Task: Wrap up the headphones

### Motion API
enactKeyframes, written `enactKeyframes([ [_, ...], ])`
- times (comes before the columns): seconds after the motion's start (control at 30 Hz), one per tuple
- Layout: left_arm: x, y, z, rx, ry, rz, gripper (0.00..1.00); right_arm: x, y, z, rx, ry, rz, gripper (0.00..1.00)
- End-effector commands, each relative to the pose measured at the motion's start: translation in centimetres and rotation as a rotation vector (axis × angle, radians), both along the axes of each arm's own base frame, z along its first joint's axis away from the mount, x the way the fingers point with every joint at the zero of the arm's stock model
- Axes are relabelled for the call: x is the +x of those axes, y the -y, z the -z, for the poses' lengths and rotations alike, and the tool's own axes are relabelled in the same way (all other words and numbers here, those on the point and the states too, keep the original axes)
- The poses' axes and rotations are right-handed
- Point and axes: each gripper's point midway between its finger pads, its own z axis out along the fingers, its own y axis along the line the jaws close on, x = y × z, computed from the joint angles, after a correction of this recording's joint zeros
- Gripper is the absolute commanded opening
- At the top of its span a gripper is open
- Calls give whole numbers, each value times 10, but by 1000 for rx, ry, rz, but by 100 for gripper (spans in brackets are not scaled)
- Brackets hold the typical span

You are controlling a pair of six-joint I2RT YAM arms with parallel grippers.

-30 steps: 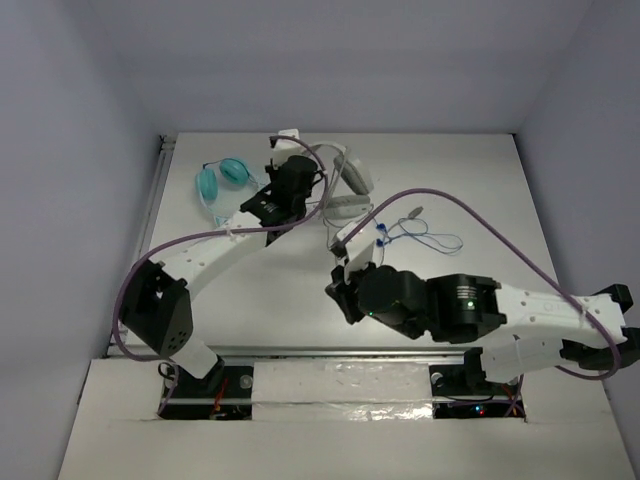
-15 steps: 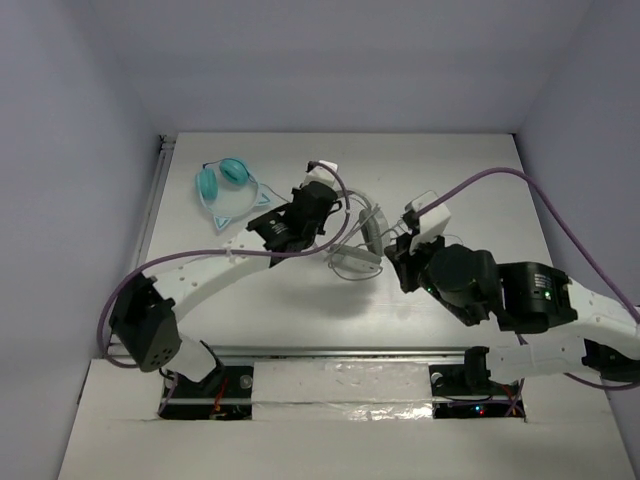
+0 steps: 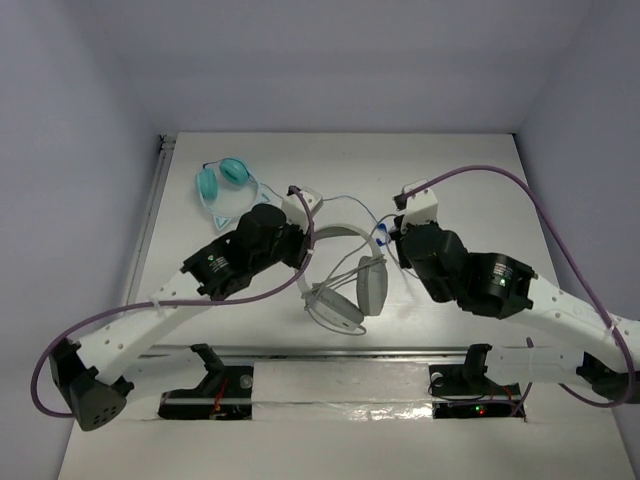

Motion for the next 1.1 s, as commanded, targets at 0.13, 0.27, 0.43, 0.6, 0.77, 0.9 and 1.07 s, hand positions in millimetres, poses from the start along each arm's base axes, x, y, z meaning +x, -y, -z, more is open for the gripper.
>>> enactKeyframes([
  [0.13,-14,2,-80,-292,68,136,0,2,6,-13,189,40,37,0],
  [0.27,-24,3,-105,-382,78,241,0,-3,1,16,240,-4,25,0],
  [0.43,-24,10,-121,-447,61,304,0,-6,-24,31,330,-38,-46,0],
  [0.6,-37,16,-134,-504,18,413,0,0,-43,36,385,-38,-87,5],
  [0.77,-25,3,-166,-639,-7,394,0,-1,-48,28,511,-10,-138,21],
  [0.9,-28,8,-191,-702,-18,430,0,1,-58,27,595,9,-235,29],
  [1.07,-28,7,-222,-735,8,439,0,13,-58,26,652,48,-280,44],
])
